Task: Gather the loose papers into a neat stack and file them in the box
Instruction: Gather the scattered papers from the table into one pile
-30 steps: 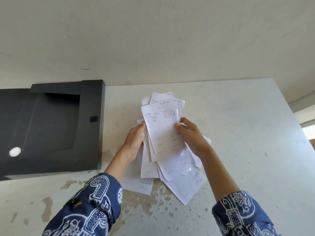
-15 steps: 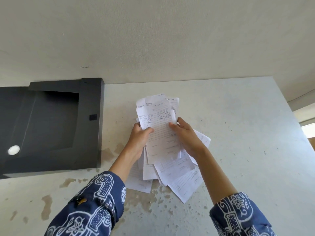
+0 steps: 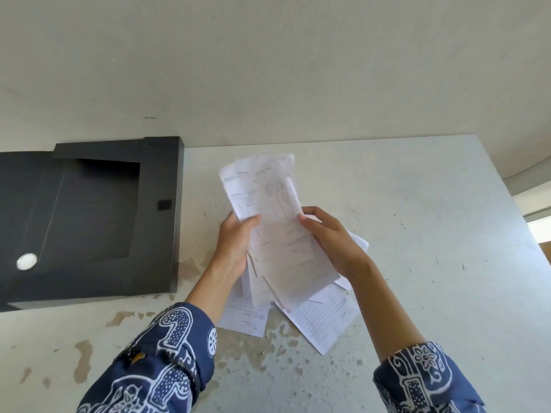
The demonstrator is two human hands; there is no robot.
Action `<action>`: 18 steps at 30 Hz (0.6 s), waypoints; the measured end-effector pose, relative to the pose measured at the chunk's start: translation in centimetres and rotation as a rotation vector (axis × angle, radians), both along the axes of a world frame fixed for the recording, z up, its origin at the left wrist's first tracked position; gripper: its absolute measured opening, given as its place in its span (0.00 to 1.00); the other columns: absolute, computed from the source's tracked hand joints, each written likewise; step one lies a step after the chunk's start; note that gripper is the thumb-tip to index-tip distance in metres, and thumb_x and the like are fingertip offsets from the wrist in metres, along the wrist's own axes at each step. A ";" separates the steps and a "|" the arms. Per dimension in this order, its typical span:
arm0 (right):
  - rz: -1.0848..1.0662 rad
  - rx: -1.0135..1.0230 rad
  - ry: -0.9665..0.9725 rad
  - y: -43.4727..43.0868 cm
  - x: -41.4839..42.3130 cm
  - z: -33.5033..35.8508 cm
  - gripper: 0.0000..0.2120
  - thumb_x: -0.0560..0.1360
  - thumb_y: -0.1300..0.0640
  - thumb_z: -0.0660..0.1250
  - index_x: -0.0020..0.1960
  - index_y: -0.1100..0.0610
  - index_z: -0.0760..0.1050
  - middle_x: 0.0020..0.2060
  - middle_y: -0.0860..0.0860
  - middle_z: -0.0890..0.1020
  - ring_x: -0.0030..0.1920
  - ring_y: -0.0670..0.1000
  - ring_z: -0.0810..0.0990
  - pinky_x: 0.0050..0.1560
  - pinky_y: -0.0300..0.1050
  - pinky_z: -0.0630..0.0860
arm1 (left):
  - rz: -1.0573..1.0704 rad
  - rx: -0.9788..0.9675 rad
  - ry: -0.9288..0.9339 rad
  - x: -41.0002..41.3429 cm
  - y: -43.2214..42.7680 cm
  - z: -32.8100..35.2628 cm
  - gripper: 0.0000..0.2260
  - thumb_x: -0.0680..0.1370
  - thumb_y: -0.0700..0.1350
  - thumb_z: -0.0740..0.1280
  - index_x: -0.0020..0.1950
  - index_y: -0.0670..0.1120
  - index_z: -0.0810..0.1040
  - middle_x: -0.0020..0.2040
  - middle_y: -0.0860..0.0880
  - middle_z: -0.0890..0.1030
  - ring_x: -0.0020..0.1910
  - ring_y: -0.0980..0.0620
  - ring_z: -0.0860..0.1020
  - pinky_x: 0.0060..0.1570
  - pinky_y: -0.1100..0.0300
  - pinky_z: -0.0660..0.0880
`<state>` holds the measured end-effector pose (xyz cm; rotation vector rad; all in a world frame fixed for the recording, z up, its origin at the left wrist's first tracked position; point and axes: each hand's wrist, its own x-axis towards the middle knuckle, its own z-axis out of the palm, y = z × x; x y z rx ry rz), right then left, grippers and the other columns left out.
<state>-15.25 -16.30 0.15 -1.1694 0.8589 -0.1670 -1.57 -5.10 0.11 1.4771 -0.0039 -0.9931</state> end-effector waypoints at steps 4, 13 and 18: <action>-0.184 0.184 -0.113 0.4 -2.3 -1.2 0.26 0.71 0.37 0.62 0.59 0.54 0.77 0.53 0.56 0.83 0.52 0.55 0.80 0.50 0.49 0.76 | 0.156 -0.121 0.002 0.6 -0.1 1.3 0.15 0.77 0.35 0.63 0.63 0.42 0.75 0.57 0.45 0.81 0.56 0.48 0.80 0.56 0.53 0.78; -0.397 0.407 -0.362 4.5 -0.6 -0.9 0.19 0.75 0.44 0.62 0.58 0.55 0.79 0.54 0.56 0.83 0.53 0.56 0.83 0.47 0.50 0.81 | 0.246 -0.230 0.072 -1.7 -1.7 3.0 0.15 0.76 0.37 0.65 0.62 0.45 0.75 0.54 0.47 0.83 0.52 0.50 0.82 0.48 0.56 0.79; -0.414 0.427 -0.345 4.2 0.3 -0.6 0.18 0.73 0.59 0.66 0.63 0.60 0.76 0.54 0.58 0.83 0.54 0.58 0.82 0.46 0.52 0.81 | 0.176 -0.219 0.053 -2.5 -1.7 3.0 0.13 0.76 0.36 0.66 0.59 0.46 0.77 0.54 0.45 0.83 0.54 0.46 0.81 0.53 0.51 0.79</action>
